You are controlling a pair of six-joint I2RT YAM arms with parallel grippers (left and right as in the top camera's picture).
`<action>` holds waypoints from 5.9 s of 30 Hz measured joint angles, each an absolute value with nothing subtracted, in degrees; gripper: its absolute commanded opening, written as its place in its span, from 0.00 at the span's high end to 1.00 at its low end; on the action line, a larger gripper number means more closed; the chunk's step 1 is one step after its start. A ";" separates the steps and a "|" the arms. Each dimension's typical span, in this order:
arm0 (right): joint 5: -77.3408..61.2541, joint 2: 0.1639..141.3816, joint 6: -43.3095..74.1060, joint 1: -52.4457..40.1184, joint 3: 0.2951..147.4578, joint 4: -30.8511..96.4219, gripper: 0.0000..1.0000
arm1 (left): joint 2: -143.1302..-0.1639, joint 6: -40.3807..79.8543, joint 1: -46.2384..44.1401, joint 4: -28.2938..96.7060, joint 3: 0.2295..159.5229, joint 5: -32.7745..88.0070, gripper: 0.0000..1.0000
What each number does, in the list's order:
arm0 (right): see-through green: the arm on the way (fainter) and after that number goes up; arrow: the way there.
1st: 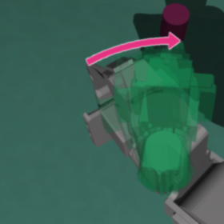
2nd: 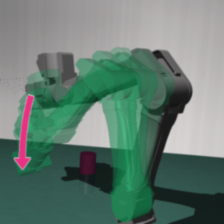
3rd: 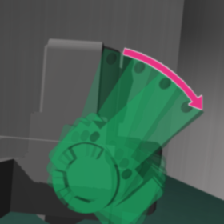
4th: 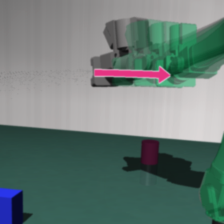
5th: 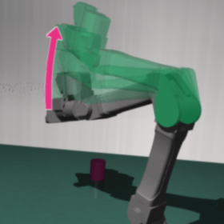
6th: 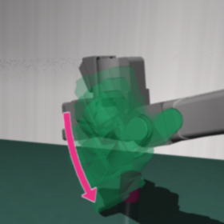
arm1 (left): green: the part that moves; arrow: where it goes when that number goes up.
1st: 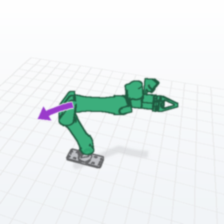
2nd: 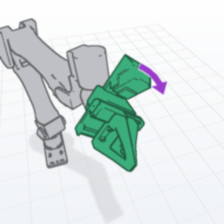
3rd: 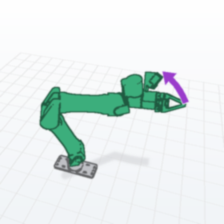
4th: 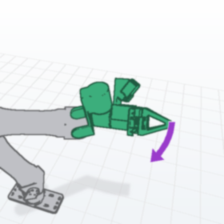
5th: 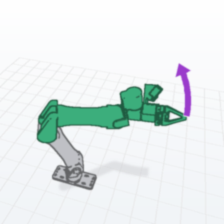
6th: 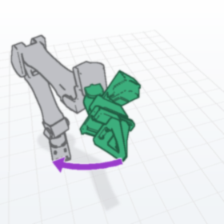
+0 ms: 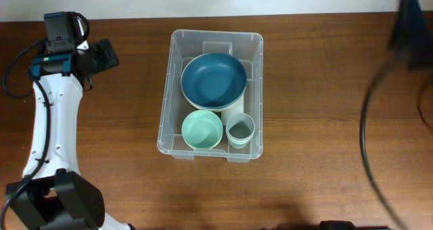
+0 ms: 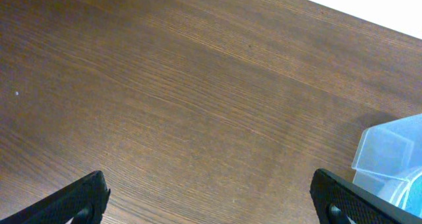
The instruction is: Pack container
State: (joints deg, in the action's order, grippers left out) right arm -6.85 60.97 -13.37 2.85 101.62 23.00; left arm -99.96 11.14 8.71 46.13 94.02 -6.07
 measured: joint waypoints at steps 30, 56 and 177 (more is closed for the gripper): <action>-9.21 0.84 -20.45 1.72 7.03 -9.10 0.01 | -99.96 11.14 8.71 46.17 94.08 -6.07 0.00; -9.58 0.73 -13.63 1.72 0.58 -2.57 0.01 | -99.96 11.14 8.71 46.15 94.08 -6.07 0.00; -11.57 0.69 -13.50 1.72 0.58 3.03 0.01 | -16.73 11.11 8.16 -10.90 8.88 13.13 0.00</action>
State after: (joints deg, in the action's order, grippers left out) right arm -11.57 0.69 -13.50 1.72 0.58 3.03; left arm -16.73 11.11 8.16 -10.90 8.88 13.13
